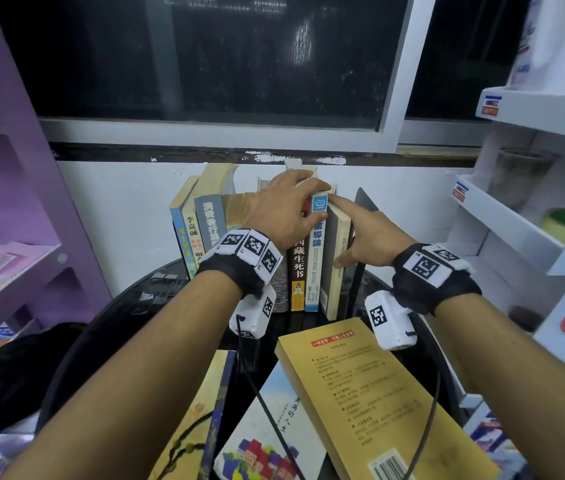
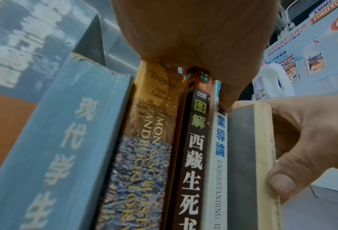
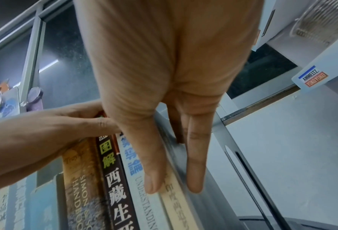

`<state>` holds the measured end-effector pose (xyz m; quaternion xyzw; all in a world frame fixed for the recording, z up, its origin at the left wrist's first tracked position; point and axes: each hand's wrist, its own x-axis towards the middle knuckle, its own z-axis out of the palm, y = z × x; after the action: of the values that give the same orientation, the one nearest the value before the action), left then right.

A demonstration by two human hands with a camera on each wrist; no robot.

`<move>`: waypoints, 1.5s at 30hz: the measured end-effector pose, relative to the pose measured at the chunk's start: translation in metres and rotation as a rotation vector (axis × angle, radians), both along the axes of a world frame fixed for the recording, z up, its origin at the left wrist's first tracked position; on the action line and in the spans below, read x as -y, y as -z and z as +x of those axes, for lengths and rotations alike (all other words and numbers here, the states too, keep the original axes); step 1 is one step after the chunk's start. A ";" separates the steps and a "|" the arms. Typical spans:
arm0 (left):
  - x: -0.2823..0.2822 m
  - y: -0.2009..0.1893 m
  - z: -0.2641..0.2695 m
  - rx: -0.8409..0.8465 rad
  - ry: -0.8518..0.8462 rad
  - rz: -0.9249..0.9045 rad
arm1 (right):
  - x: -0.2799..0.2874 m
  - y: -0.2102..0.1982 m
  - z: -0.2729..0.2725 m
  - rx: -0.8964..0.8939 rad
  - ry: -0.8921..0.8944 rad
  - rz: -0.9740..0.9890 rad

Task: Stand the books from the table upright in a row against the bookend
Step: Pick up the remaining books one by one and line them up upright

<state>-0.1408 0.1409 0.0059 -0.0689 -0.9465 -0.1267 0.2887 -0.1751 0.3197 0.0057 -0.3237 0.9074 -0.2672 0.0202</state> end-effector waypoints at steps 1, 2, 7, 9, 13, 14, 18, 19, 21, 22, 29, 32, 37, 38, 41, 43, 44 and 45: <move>0.000 0.000 0.000 -0.001 -0.002 0.002 | 0.000 0.001 0.001 0.003 0.000 -0.026; 0.000 0.000 0.000 -0.002 -0.004 0.004 | 0.001 0.002 0.001 0.003 0.000 -0.050; 0.000 0.001 0.001 -0.008 0.002 0.008 | 0.008 0.006 0.002 -0.025 -0.022 -0.090; 0.001 0.001 0.000 -0.010 -0.003 0.011 | 0.010 0.008 -0.001 -0.042 -0.032 -0.086; 0.002 0.001 -0.001 -0.010 0.008 0.012 | 0.010 0.010 -0.006 -0.081 -0.040 -0.108; 0.002 0.002 -0.001 -0.011 0.011 0.014 | 0.010 0.011 -0.007 -0.089 -0.034 -0.115; 0.002 0.002 -0.001 -0.016 0.002 0.018 | 0.012 0.013 -0.009 -0.099 -0.028 -0.130; 0.002 0.002 0.000 -0.019 0.001 0.017 | 0.013 0.013 -0.009 -0.098 -0.026 -0.131; 0.001 0.002 0.000 -0.021 -0.002 0.016 | 0.013 0.013 -0.009 -0.097 -0.023 -0.127; 0.001 0.001 0.000 -0.019 -0.006 0.014 | 0.013 0.013 -0.010 -0.098 -0.023 -0.127; 0.001 0.001 0.000 -0.014 -0.008 0.007 | 0.017 0.015 -0.016 -0.100 -0.006 -0.151; 0.002 0.001 0.000 -0.020 0.012 0.019 | 0.018 0.017 -0.017 -0.106 -0.011 -0.174; 0.001 0.000 0.002 -0.024 0.017 0.020 | 0.019 0.017 -0.017 -0.110 -0.006 -0.175; 0.001 0.000 0.002 -0.024 0.018 0.021 | 0.020 0.017 -0.016 -0.108 -0.003 -0.170; 0.001 0.000 0.003 -0.023 0.015 0.026 | 0.019 0.016 -0.015 -0.100 0.001 -0.149; 0.001 0.000 0.003 -0.021 0.007 0.027 | 0.019 0.015 -0.013 -0.089 -0.004 -0.131; 0.000 0.000 0.003 -0.021 0.005 0.024 | 0.018 0.014 -0.013 -0.082 -0.007 -0.122; 0.000 0.000 0.004 -0.020 0.005 0.019 | 0.018 0.014 -0.012 -0.076 -0.009 -0.115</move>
<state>-0.1371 0.1406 0.0054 -0.0697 -0.9420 -0.1359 0.2987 -0.1871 0.3017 -0.0086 -0.3383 0.8893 -0.3063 -0.0316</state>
